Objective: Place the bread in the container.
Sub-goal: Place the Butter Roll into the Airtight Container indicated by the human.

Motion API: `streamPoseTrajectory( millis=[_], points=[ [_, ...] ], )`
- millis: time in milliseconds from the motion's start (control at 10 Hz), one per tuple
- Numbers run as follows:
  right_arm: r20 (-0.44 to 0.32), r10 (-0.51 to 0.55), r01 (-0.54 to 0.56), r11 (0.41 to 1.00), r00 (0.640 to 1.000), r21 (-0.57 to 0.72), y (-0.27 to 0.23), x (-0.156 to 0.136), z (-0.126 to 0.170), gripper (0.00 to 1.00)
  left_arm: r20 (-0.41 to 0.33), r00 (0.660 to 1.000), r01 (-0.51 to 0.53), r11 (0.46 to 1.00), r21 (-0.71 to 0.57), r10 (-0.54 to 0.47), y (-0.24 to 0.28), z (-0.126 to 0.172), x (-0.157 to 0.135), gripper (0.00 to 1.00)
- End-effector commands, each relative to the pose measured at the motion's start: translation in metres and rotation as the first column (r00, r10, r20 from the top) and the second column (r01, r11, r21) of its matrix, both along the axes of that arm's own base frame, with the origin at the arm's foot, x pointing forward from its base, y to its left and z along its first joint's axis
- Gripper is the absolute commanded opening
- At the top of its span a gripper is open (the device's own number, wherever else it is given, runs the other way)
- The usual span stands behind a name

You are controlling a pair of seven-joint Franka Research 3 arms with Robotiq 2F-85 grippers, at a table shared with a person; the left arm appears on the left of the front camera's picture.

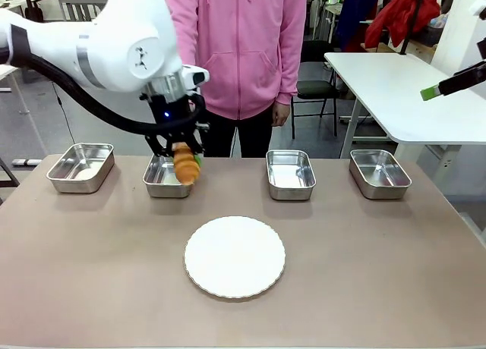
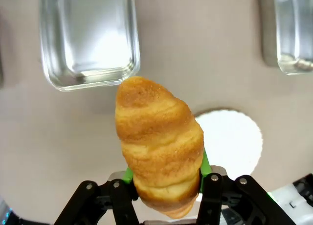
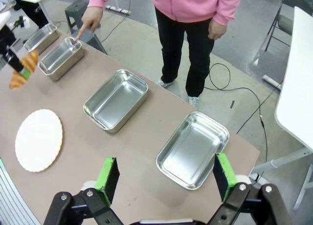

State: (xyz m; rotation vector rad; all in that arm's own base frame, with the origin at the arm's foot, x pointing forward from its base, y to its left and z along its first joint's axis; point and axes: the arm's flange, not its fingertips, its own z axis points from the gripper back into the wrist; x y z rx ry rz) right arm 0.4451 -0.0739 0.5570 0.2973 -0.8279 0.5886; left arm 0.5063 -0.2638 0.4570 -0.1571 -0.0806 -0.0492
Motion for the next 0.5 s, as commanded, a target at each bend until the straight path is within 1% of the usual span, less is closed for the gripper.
streamPoseTrajectory(
  millis=[0,100,200,400],
  points=[
    [0.01,0.007,-0.007,1.0,1.0,0.016,0.001,0.001,0.001,1.0,-0.001,1.0,0.025,1.0,-0.006,-0.025,0.024,-0.003,0.04,0.48],
    [0.01,0.007,-0.007,1.0,1.0,0.016,0.001,0.001,0.001,1.0,-0.004,0.997,0.073,0.997,0.016,-0.073,0.031,-0.007,0.054,0.48],
    [0.01,0.007,-0.007,1.0,1.0,0.016,0.001,0.001,0.001,1.0,-0.027,0.994,0.103,0.995,0.009,-0.103,0.04,-0.014,0.069,0.48],
    [0.01,0.007,-0.007,1.0,1.0,0.016,0.001,0.001,0.001,1.0,-0.058,0.988,0.142,0.99,0.001,-0.141,0.056,-0.031,0.096,0.48]
  ],
)
